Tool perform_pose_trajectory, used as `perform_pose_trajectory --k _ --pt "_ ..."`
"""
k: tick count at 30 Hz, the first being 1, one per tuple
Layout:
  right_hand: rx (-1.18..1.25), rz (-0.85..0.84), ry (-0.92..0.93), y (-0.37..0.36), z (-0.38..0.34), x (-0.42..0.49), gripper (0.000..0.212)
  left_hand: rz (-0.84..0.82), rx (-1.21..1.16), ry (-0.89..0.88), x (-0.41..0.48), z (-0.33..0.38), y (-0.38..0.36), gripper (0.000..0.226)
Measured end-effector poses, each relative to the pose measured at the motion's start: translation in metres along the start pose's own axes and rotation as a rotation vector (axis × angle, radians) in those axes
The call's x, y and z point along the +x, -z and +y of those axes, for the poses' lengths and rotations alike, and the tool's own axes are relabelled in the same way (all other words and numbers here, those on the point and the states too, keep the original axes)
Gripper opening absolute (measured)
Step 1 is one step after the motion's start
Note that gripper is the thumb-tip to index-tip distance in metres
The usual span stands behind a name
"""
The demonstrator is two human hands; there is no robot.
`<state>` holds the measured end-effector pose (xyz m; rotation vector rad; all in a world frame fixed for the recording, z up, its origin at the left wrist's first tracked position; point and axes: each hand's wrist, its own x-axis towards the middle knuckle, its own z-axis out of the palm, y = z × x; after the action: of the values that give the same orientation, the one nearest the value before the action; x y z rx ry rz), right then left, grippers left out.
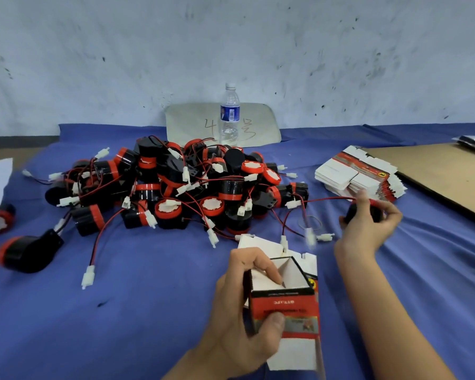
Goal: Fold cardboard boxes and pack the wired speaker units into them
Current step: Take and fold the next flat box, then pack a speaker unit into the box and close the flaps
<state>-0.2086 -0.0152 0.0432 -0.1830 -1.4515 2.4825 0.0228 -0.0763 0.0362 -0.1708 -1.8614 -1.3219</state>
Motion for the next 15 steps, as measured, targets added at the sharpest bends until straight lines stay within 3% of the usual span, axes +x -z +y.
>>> perform_pose_trajectory --k 4,7,9,13,15 --pt "0.291 0.176 -0.068 0.006 -0.021 0.008 0.028 0.015 -0.231 0.2 -0.003 -0.002 0.002 0.031" --pt "0.515 0.211 -0.147 0.014 -0.036 0.014 0.025 0.099 -0.489 0.362 0.0 -0.005 0.003 0.043" --pt "0.548 0.186 -0.174 0.018 -0.043 0.013 0.026 0.234 -0.653 0.444 0.004 -0.004 0.001 0.055" --pt "0.549 0.044 -0.165 0.024 -0.053 0.005 0.035 0.509 -0.805 0.683 0.01 -0.005 0.005 0.029" --pt "0.475 -0.122 -0.157 0.033 -0.059 -0.004 0.052 0.546 -0.853 0.736 0.013 -0.007 0.01 0.035"
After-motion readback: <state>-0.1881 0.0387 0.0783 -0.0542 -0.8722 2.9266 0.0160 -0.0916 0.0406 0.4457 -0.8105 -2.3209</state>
